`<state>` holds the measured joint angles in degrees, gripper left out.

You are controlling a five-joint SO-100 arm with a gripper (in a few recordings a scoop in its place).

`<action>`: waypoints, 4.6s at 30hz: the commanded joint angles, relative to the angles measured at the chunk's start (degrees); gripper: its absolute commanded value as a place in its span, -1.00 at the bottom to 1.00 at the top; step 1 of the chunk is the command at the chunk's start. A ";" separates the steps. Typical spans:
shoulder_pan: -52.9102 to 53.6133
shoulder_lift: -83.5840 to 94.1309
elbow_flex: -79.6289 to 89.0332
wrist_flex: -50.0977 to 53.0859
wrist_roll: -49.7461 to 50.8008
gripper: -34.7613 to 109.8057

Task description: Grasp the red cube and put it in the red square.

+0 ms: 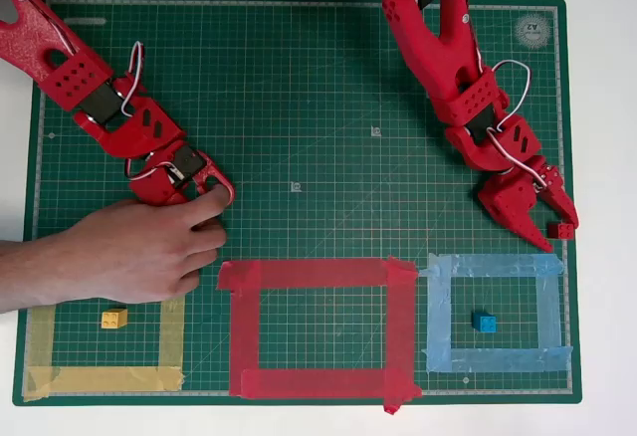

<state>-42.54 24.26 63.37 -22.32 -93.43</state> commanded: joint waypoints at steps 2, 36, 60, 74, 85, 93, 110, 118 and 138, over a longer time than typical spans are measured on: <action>-0.26 2.37 -2.46 0.18 -1.49 -0.29; 5.71 48.52 41.22 0.18 6.15 -0.50; 39.38 31.64 30.59 -7.56 4.83 -0.50; 39.55 20.21 24.43 -11.60 2.46 -0.50; 39.20 13.71 20.30 -17.49 1.05 -0.50; 38.85 8.79 17.49 -21.27 1.05 -0.50; 39.11 11.07 22.68 -22.50 1.05 -0.40; 38.85 11.87 21.01 -16.79 1.05 -0.38; 38.85 12.74 20.48 -15.12 0.88 -0.28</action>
<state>-2.64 31.55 84.81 -37.79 -91.58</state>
